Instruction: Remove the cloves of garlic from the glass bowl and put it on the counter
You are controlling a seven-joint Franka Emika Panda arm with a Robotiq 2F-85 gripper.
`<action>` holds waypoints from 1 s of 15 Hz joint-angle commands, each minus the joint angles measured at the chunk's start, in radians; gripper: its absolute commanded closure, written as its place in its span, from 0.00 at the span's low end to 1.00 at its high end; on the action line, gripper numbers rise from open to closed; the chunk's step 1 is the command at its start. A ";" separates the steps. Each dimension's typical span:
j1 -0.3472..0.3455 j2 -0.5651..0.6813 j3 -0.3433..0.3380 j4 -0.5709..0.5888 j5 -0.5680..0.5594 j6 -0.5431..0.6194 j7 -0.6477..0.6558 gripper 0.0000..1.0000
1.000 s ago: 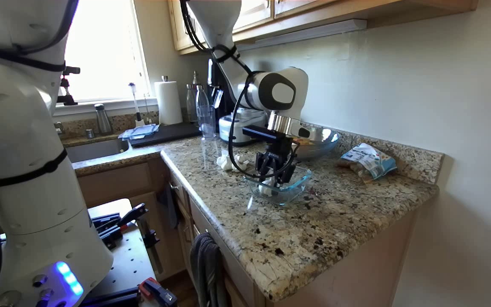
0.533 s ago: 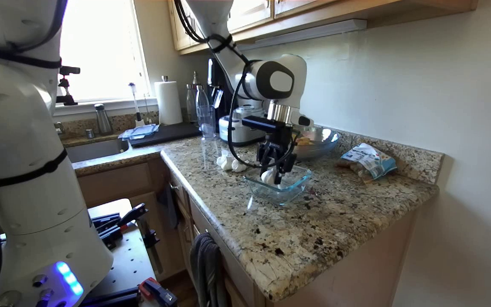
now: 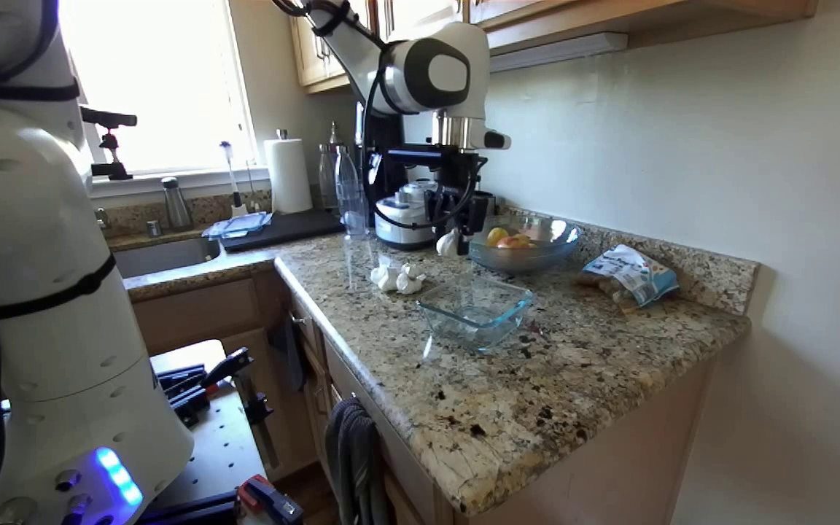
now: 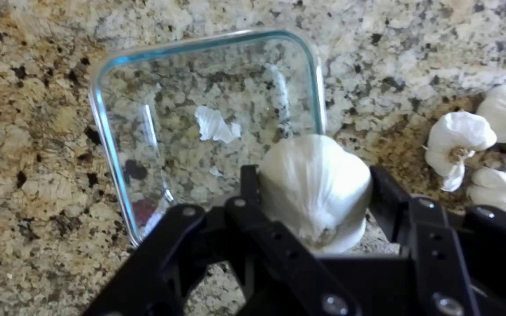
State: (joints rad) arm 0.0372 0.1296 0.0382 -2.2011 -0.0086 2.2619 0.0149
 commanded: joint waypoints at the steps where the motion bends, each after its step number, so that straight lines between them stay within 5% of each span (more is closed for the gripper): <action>1: 0.050 -0.047 0.038 -0.050 0.002 0.079 0.114 0.62; 8: 0.155 0.082 0.117 -0.014 -0.012 0.243 0.206 0.62; 15: 0.235 0.217 0.107 0.009 -0.069 0.395 0.221 0.62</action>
State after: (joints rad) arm 0.2436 0.3154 0.1646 -2.2011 -0.0397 2.6065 0.2046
